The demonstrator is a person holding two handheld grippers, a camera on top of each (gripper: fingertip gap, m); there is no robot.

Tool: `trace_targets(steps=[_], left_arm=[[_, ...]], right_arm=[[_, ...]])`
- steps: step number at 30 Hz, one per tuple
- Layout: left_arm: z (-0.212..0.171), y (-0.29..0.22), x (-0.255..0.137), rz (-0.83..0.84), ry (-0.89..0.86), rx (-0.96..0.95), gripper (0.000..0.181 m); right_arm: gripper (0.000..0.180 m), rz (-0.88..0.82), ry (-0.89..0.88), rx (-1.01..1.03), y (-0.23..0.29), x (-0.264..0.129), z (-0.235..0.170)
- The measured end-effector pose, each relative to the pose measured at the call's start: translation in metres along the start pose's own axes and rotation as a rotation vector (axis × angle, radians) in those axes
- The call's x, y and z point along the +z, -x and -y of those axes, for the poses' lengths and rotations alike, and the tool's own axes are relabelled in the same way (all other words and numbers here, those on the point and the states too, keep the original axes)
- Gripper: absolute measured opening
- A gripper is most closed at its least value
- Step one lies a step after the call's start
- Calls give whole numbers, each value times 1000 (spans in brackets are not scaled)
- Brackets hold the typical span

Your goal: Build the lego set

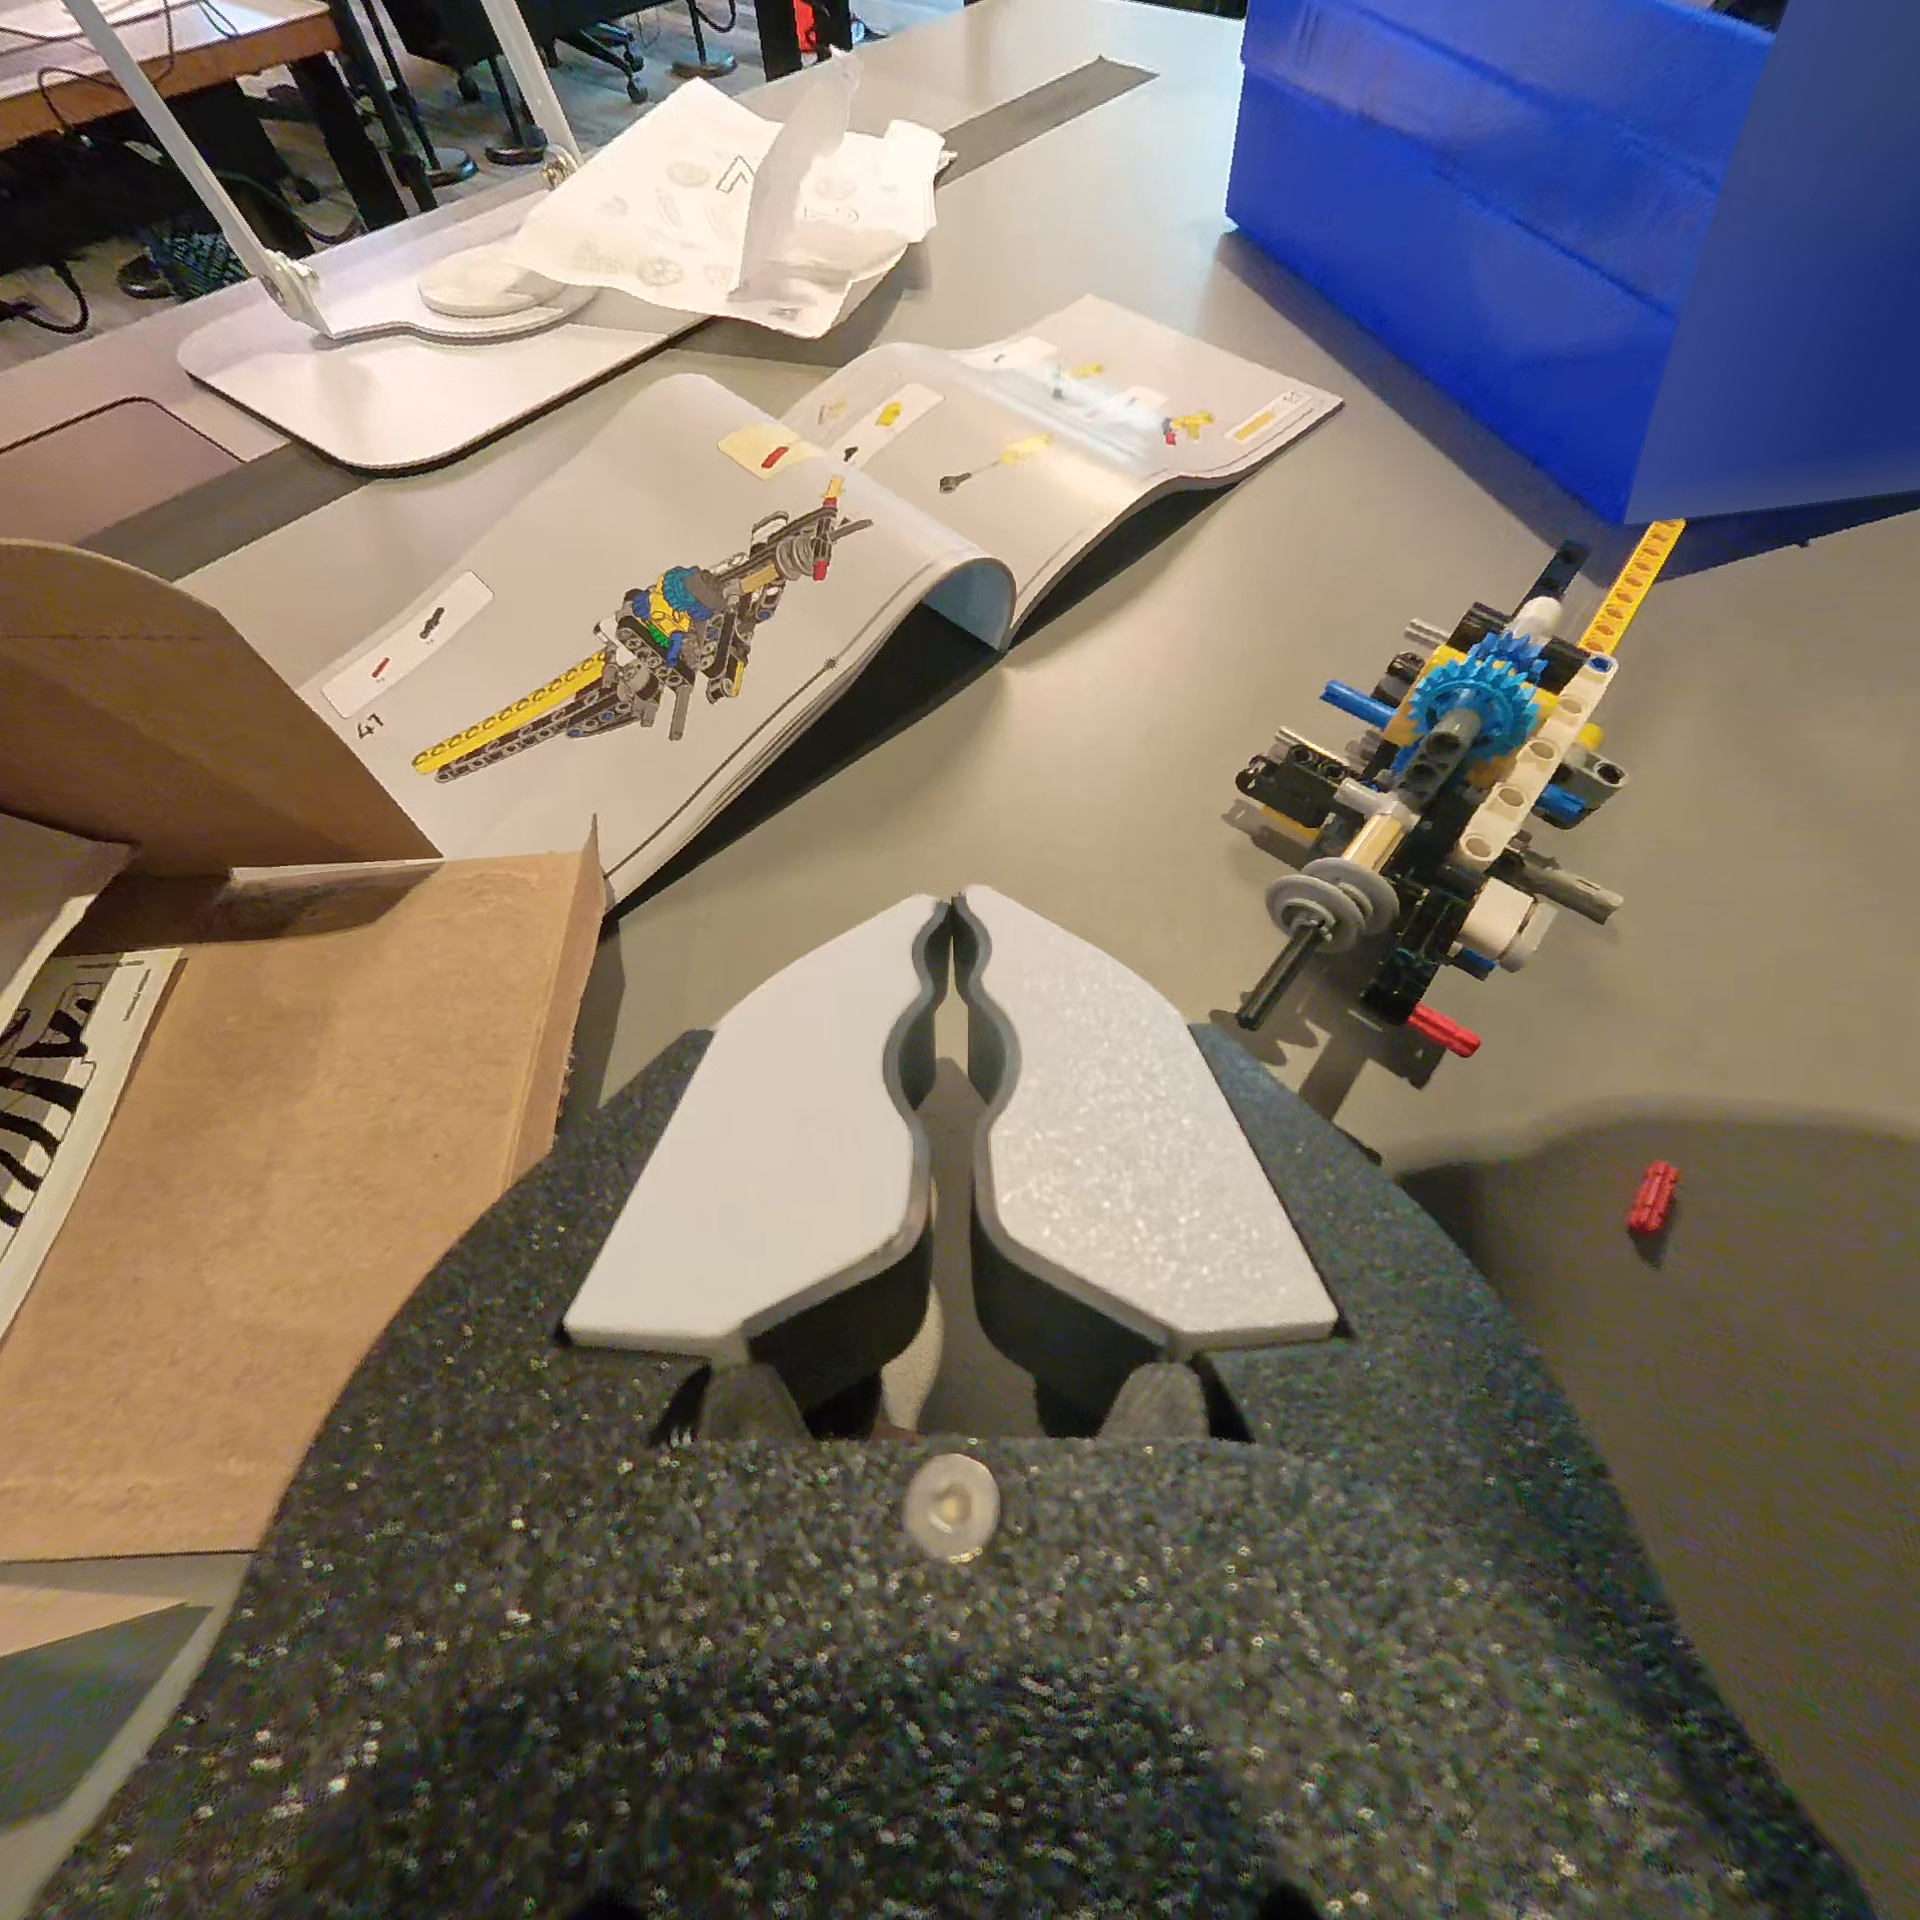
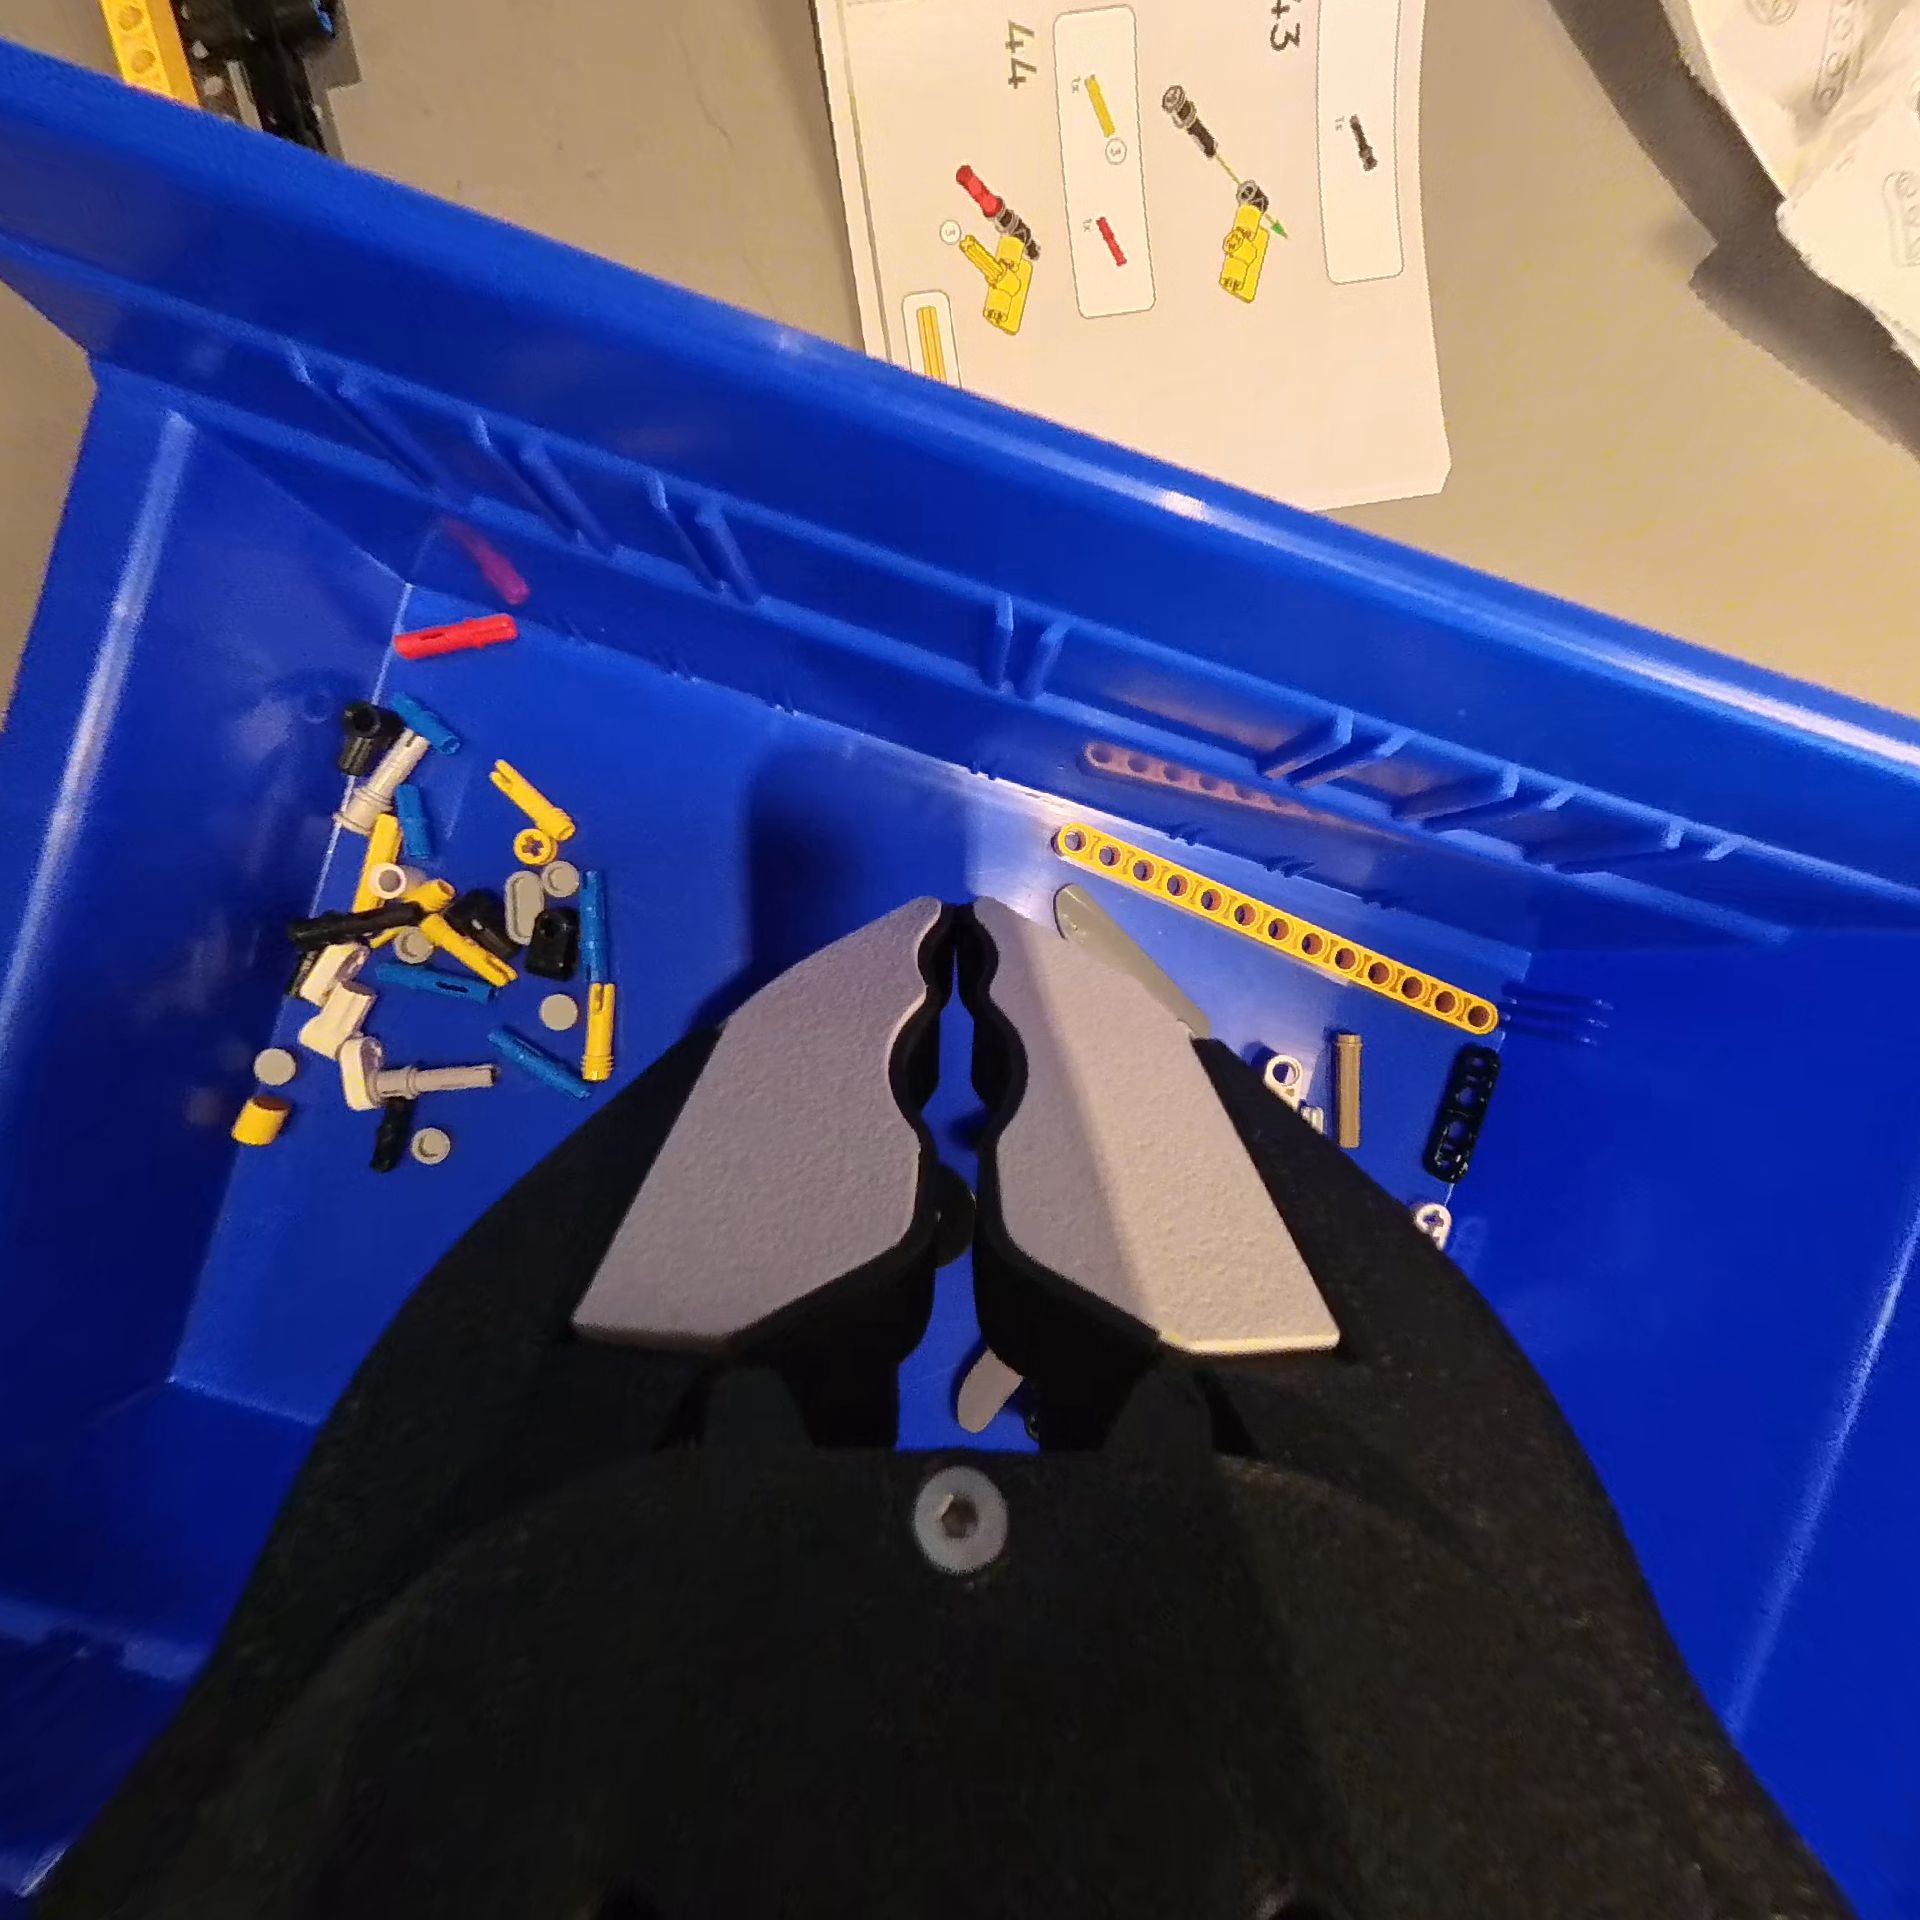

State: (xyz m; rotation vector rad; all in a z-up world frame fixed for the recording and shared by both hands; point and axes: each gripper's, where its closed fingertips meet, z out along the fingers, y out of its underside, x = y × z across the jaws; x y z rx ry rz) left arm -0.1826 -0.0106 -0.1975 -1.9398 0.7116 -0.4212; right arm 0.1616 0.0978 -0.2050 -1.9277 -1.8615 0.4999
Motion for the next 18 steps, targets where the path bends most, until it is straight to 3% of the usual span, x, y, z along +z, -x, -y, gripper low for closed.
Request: trace_targets(steps=[18], left_arm=[[0, 1, 0, 5, 3, -15, 0]], right_arm=[[0, 24, 18, 8, 3, 3, -3]])
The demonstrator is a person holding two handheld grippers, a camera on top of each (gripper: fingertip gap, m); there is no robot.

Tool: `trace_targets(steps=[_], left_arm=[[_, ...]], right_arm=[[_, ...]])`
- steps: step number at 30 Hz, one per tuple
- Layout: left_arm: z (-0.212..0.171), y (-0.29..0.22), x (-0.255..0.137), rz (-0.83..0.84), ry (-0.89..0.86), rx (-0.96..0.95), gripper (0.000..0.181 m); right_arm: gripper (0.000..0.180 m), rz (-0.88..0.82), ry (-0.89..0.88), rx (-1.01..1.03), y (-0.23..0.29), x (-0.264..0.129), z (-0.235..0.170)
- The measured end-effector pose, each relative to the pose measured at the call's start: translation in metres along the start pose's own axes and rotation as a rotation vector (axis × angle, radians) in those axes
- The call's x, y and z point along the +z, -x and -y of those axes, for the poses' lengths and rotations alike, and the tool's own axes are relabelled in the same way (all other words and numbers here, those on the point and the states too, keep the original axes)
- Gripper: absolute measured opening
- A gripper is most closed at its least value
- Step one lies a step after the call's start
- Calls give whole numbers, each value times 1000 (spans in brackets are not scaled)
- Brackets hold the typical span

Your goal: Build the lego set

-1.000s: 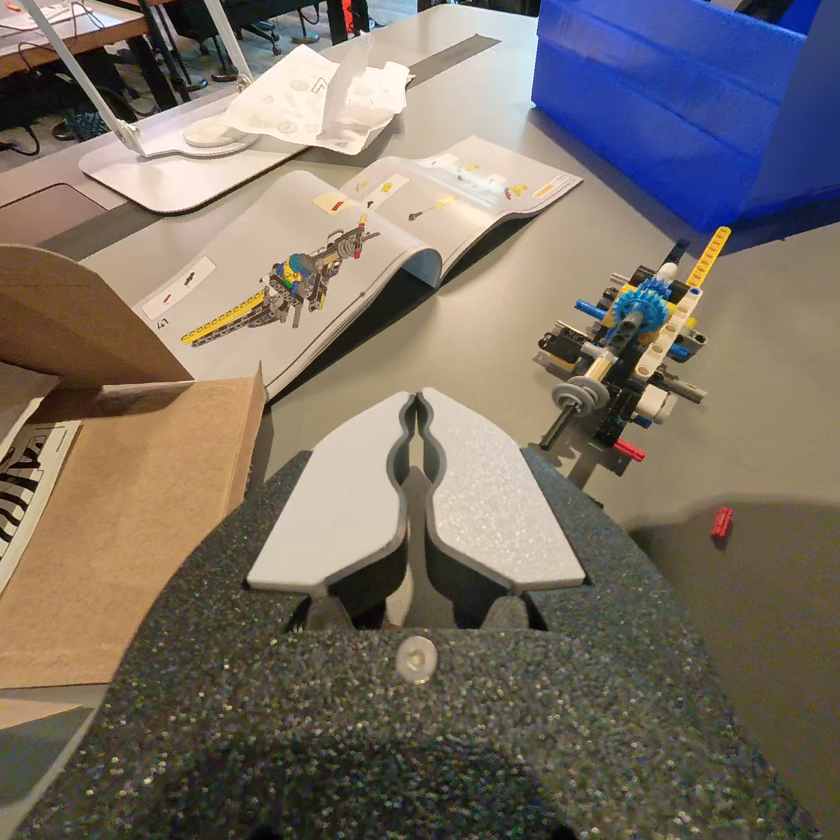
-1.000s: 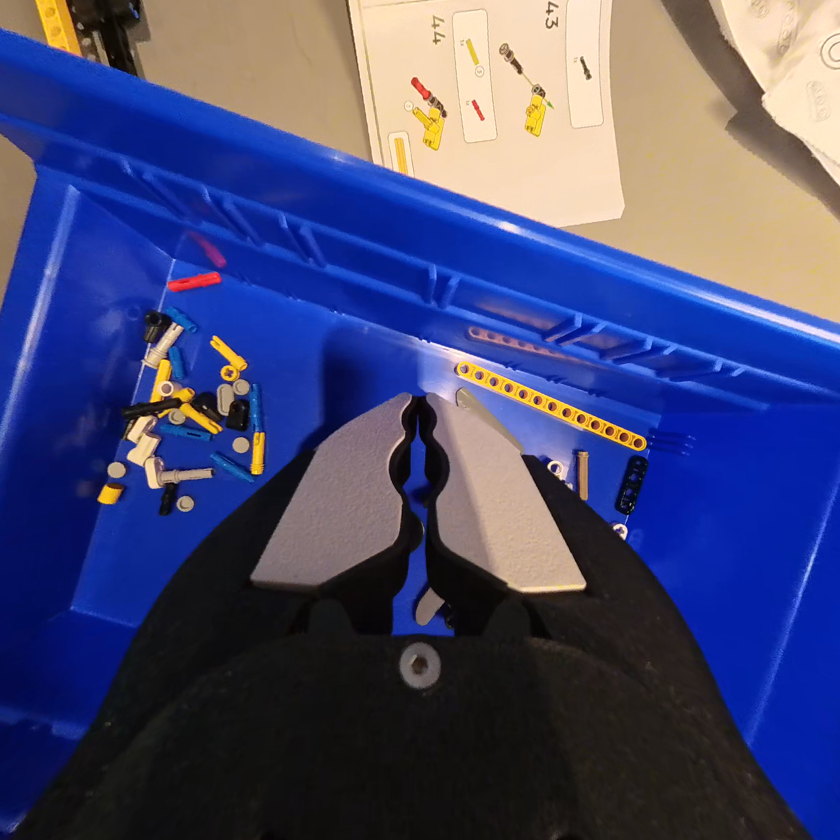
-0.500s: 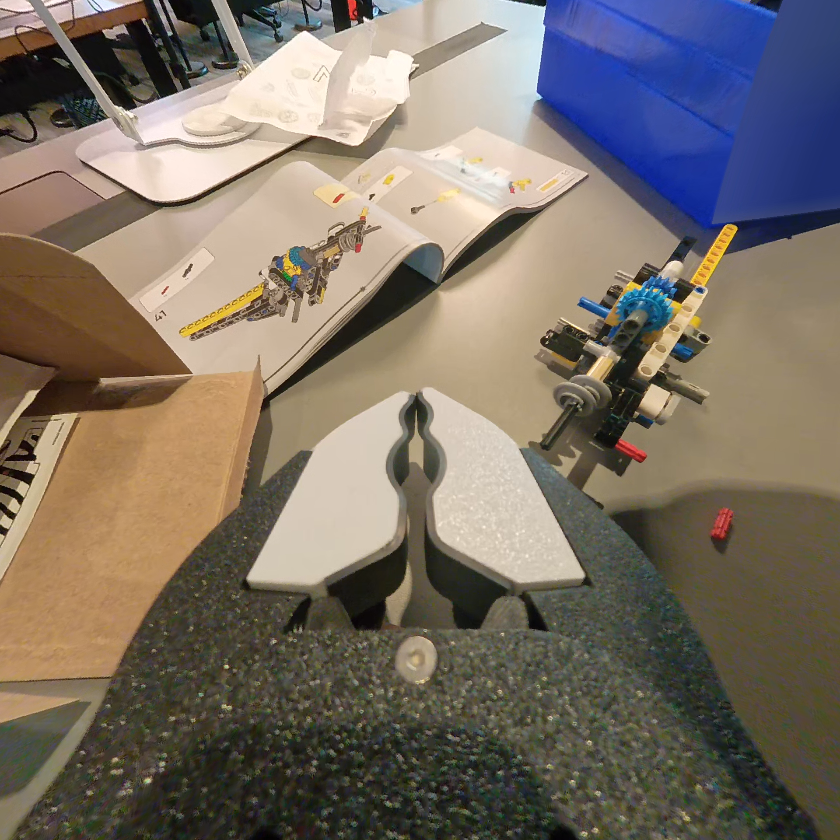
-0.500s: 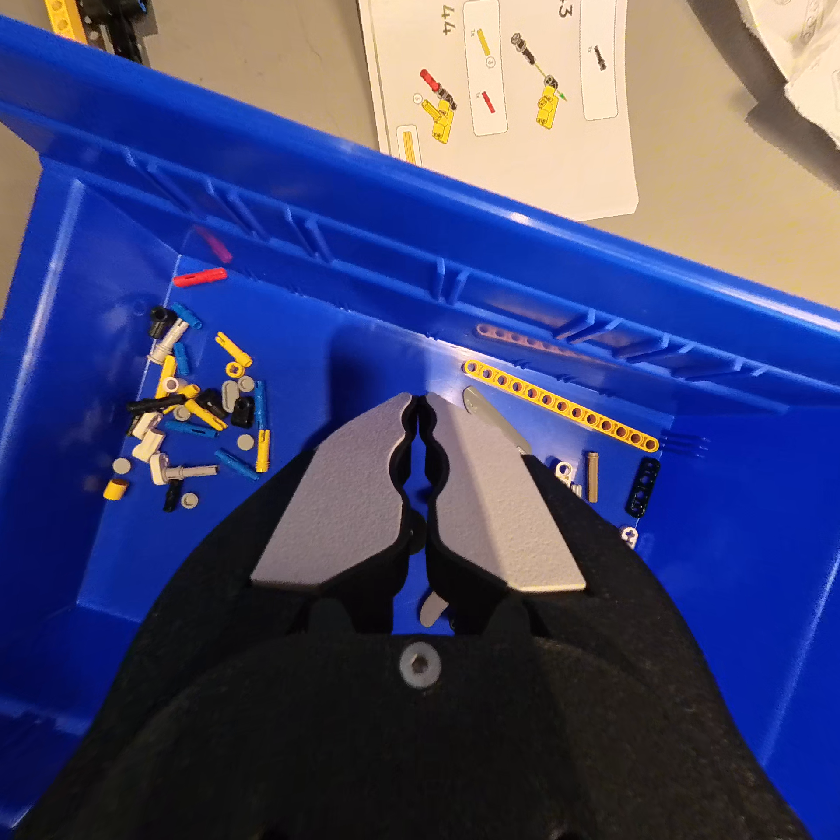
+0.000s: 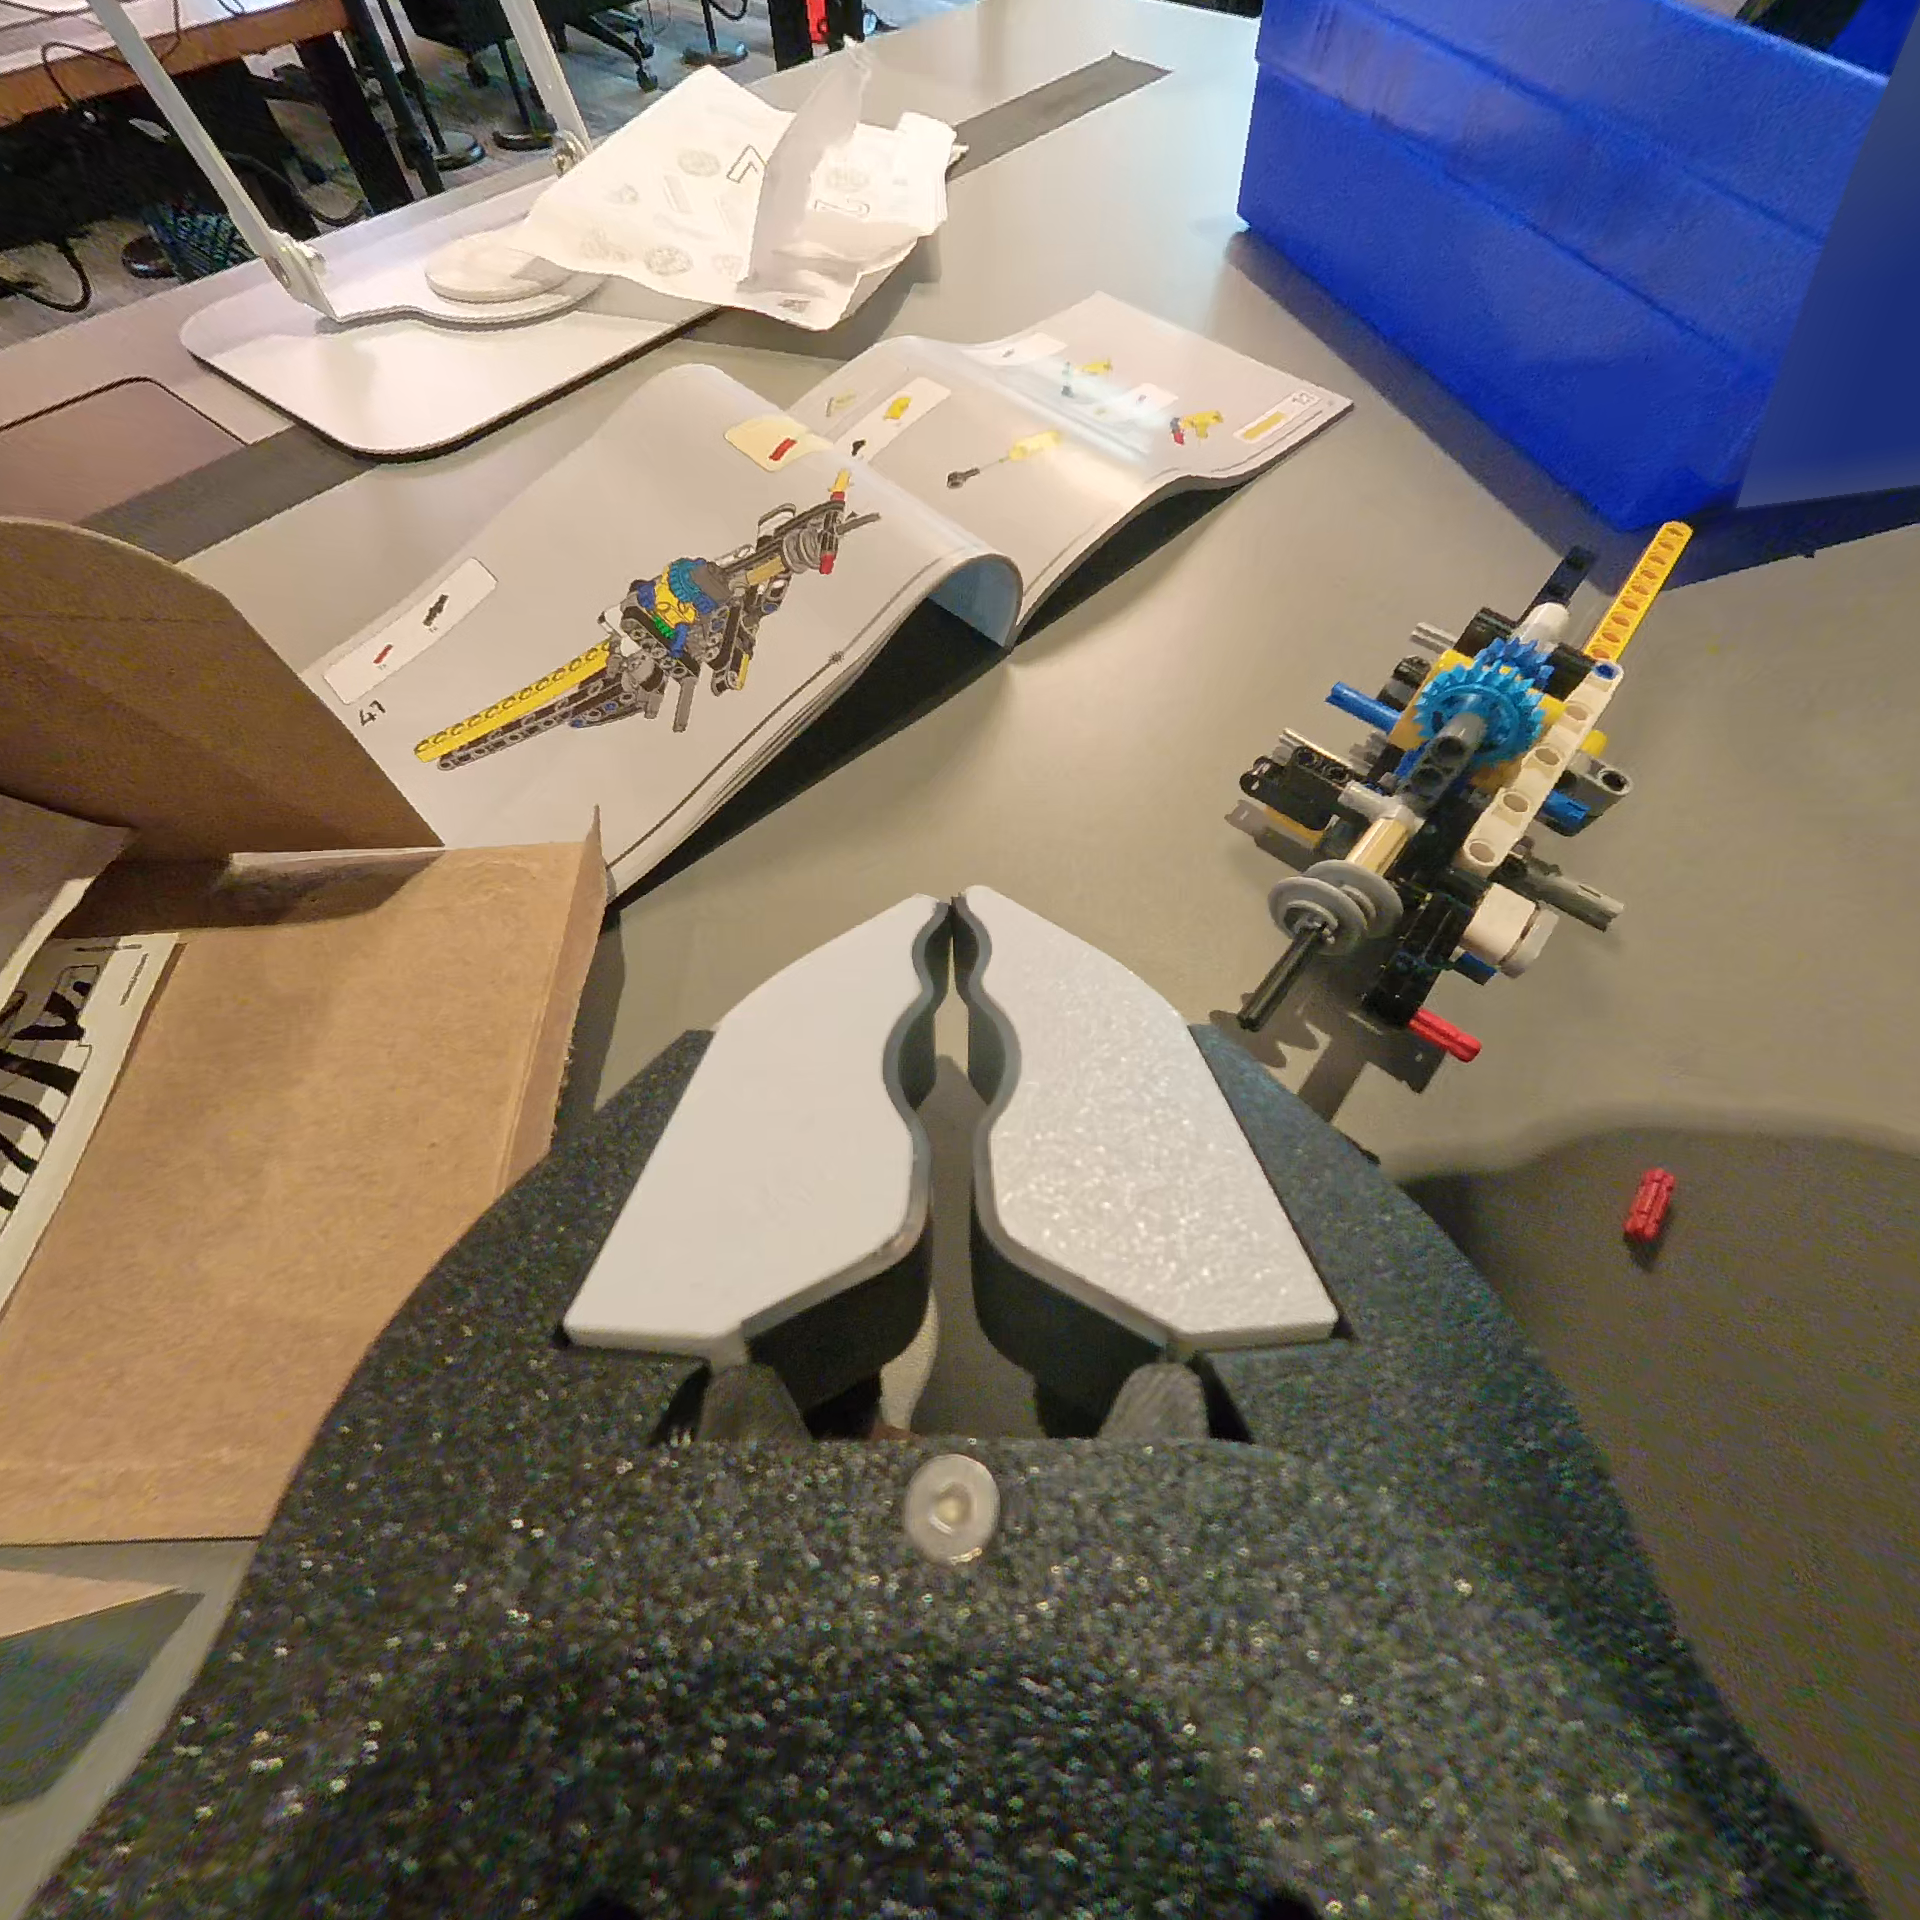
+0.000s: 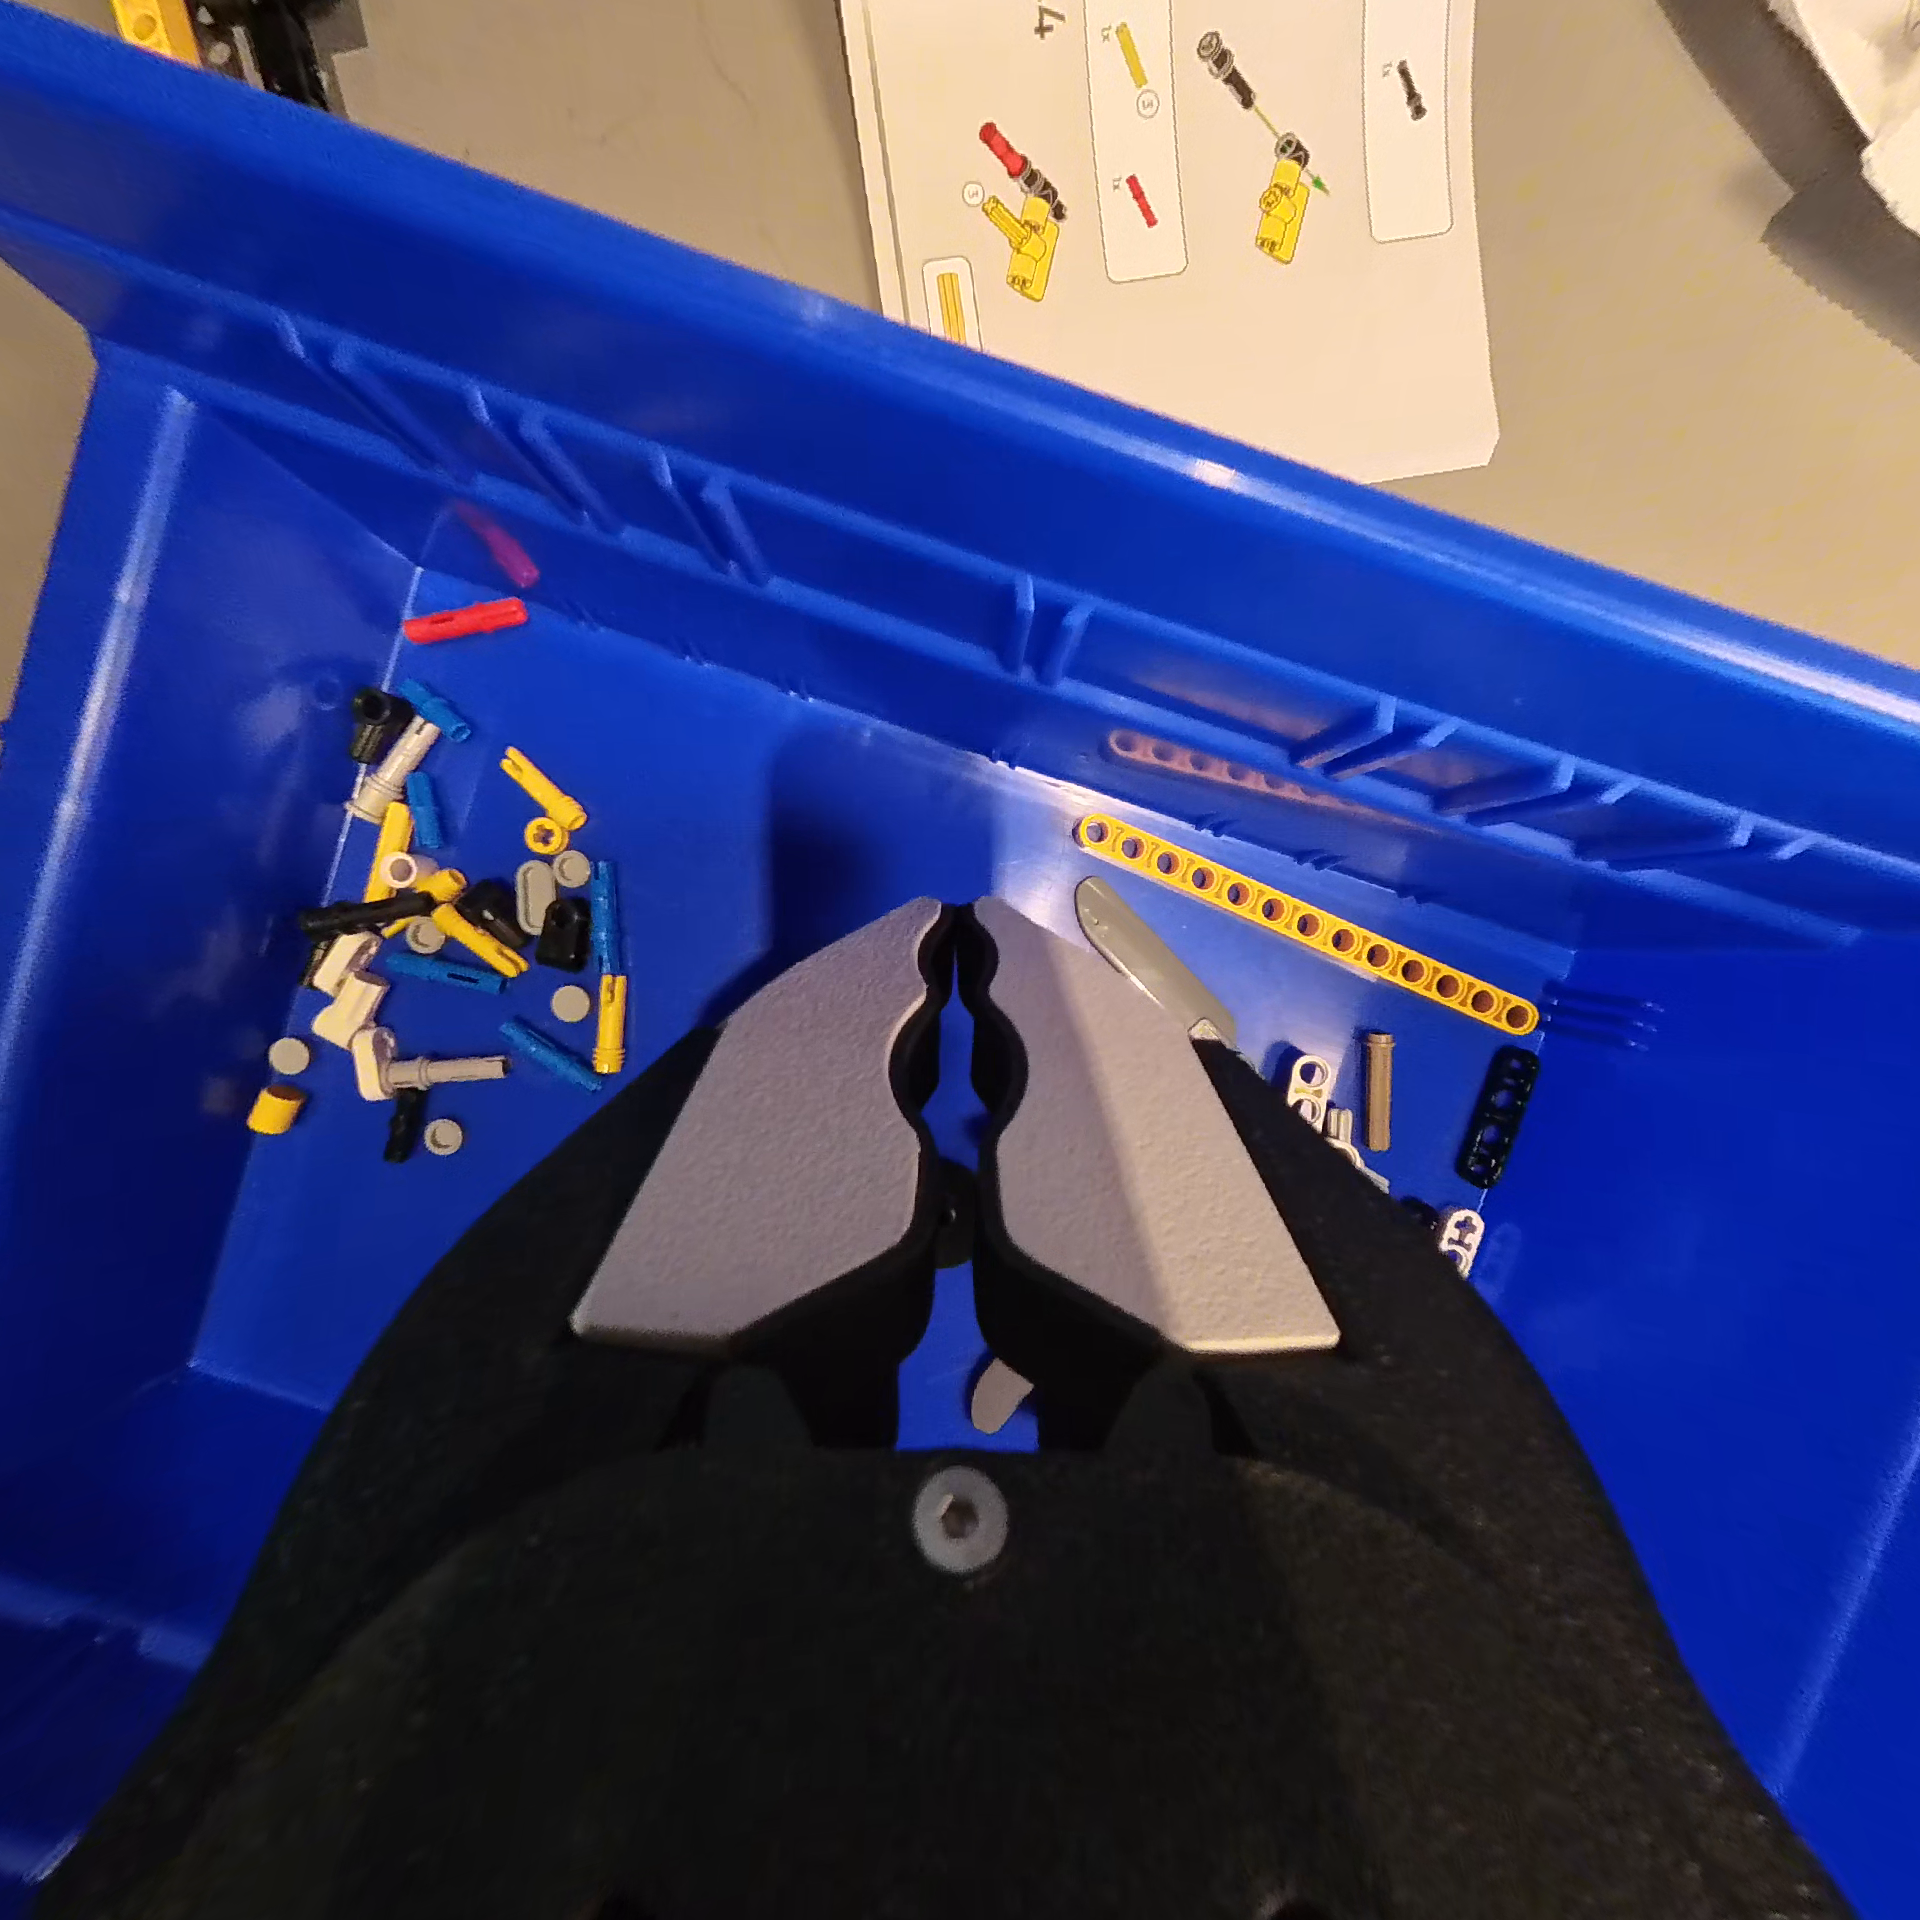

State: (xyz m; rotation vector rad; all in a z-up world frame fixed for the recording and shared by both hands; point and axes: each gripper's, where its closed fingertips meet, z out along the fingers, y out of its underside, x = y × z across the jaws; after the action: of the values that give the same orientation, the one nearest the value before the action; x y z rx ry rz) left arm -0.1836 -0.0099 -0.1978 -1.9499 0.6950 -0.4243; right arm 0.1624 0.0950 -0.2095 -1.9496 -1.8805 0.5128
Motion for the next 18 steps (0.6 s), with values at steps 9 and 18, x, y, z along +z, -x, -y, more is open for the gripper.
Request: trace_targets(steps=[9, 18], left_arm=[[-1, 1, 0, 0, 4, -6, 0], [-1, 2, 0, -5, 2, -24, 0]], right_arm=[[0, 4, 5, -3, 1, 1, -1], [0, -23, -59, -13, -3, -3, 13]])
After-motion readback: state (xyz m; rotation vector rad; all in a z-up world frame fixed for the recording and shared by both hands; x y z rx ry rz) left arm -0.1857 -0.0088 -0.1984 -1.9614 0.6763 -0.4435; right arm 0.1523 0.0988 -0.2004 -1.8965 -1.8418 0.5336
